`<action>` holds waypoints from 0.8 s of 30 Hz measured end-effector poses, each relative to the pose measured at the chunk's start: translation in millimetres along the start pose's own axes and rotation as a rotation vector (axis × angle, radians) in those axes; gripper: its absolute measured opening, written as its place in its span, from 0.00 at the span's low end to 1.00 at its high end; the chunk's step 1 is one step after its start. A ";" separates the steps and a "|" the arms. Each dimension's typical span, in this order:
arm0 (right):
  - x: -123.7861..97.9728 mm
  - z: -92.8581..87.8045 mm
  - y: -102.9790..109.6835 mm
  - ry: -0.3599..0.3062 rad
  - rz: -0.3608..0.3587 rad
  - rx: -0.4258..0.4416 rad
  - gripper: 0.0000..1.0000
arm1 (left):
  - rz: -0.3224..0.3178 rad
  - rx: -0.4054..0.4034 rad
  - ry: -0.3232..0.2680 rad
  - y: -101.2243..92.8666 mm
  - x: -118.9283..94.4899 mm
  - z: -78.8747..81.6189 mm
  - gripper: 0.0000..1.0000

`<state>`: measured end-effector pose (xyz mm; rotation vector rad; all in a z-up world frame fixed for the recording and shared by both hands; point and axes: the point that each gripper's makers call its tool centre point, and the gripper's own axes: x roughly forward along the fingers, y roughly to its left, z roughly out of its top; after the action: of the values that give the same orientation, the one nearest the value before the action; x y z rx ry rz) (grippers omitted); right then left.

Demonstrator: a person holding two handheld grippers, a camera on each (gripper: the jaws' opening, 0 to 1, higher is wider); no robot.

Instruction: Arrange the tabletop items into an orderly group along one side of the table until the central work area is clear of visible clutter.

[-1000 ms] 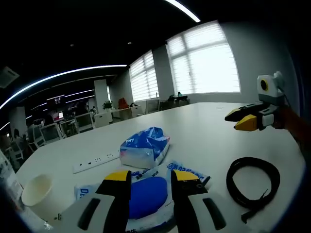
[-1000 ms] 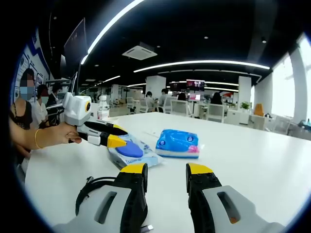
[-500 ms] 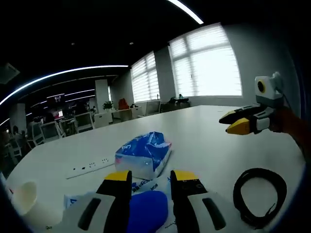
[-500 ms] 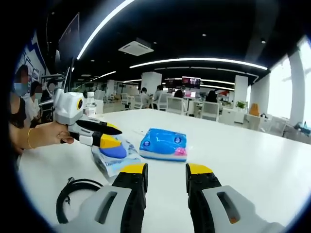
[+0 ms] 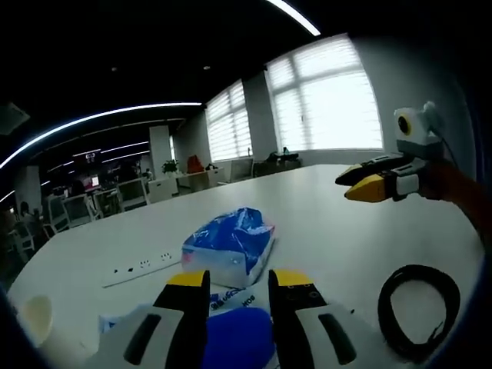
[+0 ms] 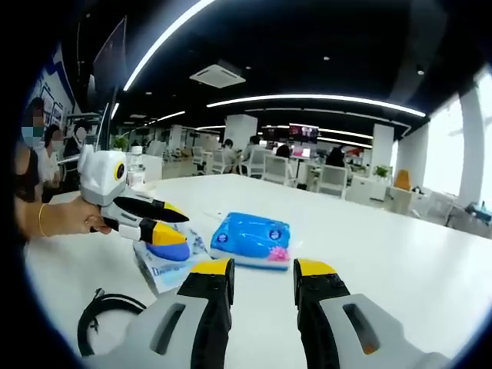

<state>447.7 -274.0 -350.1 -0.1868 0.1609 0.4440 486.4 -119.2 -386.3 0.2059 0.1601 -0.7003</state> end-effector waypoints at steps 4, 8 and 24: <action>10.2 -1.0 -8.6 -0.010 -0.022 -0.004 0.28 | 0.010 -0.021 -0.011 -2.3 4.0 2.3 0.28; 16.7 -3.4 -12.7 -0.011 -0.030 0.000 0.27 | -0.002 0.009 -0.025 -12.5 10.5 7.4 0.28; 45.3 -1.3 -28.7 -0.044 -0.047 -0.013 0.25 | -0.019 -0.005 -0.030 -11.5 26.3 7.8 0.26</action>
<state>500.6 -281.1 -356.0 -0.1933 0.1101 0.4027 499.4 -146.0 -386.0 0.1895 0.1357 -0.7215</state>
